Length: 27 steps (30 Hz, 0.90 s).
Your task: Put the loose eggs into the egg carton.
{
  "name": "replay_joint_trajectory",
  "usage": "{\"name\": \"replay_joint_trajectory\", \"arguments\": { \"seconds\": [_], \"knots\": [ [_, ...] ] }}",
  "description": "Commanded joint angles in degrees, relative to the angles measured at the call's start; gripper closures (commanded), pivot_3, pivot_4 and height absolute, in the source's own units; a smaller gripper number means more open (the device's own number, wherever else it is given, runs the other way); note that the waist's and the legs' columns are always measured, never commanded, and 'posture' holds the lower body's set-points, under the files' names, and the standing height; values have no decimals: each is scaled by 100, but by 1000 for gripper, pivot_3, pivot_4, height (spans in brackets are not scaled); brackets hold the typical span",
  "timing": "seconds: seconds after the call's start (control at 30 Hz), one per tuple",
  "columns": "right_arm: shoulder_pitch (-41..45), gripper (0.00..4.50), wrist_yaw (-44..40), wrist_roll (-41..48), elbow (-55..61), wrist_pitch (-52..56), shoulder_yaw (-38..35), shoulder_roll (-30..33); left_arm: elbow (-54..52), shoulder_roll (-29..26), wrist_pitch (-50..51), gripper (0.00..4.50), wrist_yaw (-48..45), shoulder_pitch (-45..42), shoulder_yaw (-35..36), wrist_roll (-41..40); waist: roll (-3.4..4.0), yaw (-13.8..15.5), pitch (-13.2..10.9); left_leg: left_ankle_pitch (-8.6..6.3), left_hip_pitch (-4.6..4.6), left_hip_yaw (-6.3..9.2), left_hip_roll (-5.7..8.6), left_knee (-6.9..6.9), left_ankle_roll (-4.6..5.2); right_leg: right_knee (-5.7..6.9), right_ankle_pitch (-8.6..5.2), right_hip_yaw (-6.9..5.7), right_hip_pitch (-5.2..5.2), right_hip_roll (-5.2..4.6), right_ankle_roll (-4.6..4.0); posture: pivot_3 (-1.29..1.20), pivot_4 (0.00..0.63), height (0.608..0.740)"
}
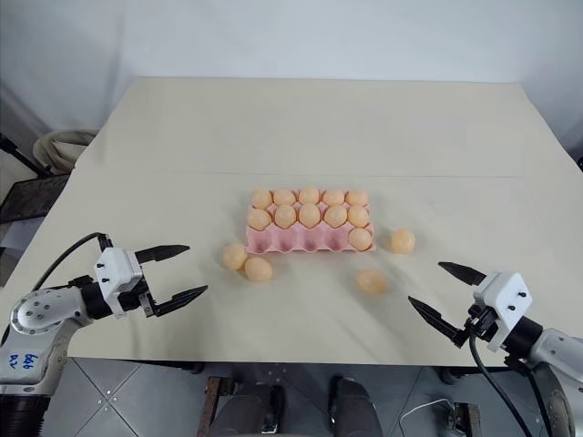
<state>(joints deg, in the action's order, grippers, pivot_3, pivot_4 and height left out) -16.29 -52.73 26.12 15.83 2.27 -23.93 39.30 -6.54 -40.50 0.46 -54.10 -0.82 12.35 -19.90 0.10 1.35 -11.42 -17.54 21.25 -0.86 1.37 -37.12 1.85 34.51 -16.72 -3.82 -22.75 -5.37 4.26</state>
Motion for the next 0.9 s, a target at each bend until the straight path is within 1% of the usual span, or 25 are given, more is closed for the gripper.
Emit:
{"name": "replay_joint_trajectory", "arguments": {
  "seconds": [0.03, 0.13, 0.2, 0.37, 0.47, 0.63, 0.8, 0.9],
  "knots": [
    [27, 36, 108, 209, 172, -40, -175, -120, -267, 25, 95, 0, -21, 2, 15, -194, 0, 0, 0, 0, 0, 0, 0, 0, 0, 0, 0, 0, 0, 0, 0, 0, 150, 740],
    [182, 36, 410, 394, 106, 169, -274, -274, -378, 59, 265, 0, -66, -61, -47, -331, 0, -1, 0, 1, 0, 0, 0, -2, 0, 2, 0, 0, 0, 0, 0, 0, 150, 740],
    [357, 36, 829, 609, -47, 688, -453, -288, -474, 85, 319, 0, -29, -113, -115, -302, 0, -2, 0, -1, 0, -2, 0, -5, -3, 3, 0, 3, 1, 0, 0, 0, 150, 740],
    [688, 36, 837, 424, -583, 821, -461, -92, -631, 177, 468, 0, 73, -267, -266, -284, 0, -2, 0, 2, -1, -2, 0, -3, 1, 6, 0, 4, 0, 0, 0, 0, 150, 740],
    [1082, 36, 846, 372, -671, 1054, -149, -7, -661, 209, 543, 0, 87, -313, -311, -297, 0, -14, 0, 6, -1, -3, 0, -4, 8, 8, 0, 3, -1, 0, 0, 0, 150, 740],
    [1992, 36, 1156, 508, -590, 2134, 384, 34, -710, 209, 563, 0, 102, -255, -268, -325, 0, -77, 0, 8, -5, -8, 0, -8, 9, 21, 0, 7, -2, 0, 0, 0, 150, 740],
    [3080, 36, 1704, 125, -943, 3417, 1154, 130, -787, 228, 561, 0, 157, -165, -210, -333, 0, -98, 0, 10, -1, -7, 0, -8, 8, 24, 0, 7, -8, 0, -1, 0, 150, 740],
    [3506, 36, 1784, -104, -1255, 3683, 1481, 112, -941, 239, 591, 0, 212, -53, -149, -390, 0, -91, 0, 10, 5, -4, 0, -6, 8, 21, 0, 7, -12, -1, -1, 0, 150, 740]
  ]
}}
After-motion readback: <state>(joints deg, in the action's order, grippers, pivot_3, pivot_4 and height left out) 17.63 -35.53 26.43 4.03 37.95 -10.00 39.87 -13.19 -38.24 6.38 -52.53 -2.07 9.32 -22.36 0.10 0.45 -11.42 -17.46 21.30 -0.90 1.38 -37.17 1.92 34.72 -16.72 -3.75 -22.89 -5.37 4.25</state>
